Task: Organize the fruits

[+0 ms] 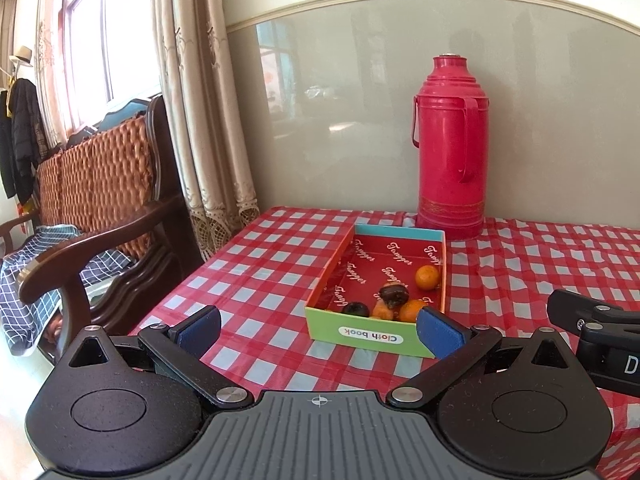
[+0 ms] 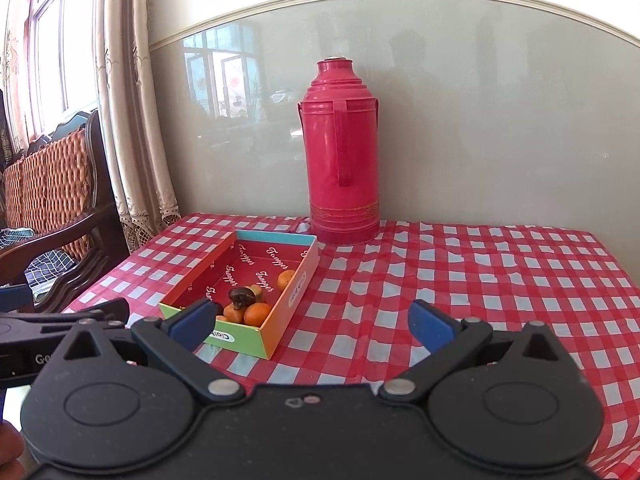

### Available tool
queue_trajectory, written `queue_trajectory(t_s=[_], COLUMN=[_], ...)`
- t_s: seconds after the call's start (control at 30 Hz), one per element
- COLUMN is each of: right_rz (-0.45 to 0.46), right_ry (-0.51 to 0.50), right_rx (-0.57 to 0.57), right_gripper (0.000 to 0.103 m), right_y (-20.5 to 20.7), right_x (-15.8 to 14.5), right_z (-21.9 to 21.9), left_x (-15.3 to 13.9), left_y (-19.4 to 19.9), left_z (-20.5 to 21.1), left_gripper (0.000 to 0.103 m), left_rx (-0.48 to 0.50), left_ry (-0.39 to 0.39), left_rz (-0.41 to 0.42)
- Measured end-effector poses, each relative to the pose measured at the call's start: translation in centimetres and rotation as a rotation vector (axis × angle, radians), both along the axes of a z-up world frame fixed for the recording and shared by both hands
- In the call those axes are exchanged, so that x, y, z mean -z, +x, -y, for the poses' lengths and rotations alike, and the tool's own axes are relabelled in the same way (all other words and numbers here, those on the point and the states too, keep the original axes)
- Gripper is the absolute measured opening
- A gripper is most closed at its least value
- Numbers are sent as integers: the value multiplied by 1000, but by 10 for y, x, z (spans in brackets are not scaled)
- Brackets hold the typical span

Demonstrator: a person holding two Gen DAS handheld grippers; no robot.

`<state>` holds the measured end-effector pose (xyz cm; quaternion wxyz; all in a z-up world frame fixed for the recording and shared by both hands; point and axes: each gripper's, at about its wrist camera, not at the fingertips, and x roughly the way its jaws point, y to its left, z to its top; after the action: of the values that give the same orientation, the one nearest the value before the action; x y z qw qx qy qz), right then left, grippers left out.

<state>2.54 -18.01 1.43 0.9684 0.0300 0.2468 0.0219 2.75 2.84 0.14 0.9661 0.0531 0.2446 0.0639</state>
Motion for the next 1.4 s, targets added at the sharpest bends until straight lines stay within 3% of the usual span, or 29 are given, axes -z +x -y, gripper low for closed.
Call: queue_trajectory(t_s=[1.4], right_rz=[-9], right_ry=[0], right_rx=[24], right_gripper=[97], right_y=[0], right_x=[6], right_z=[7], left_x=[5], left_y=[2], left_z=[6], left_gripper=[103], left_rx=[20], left_ry=[-36], left_rz=[-17])
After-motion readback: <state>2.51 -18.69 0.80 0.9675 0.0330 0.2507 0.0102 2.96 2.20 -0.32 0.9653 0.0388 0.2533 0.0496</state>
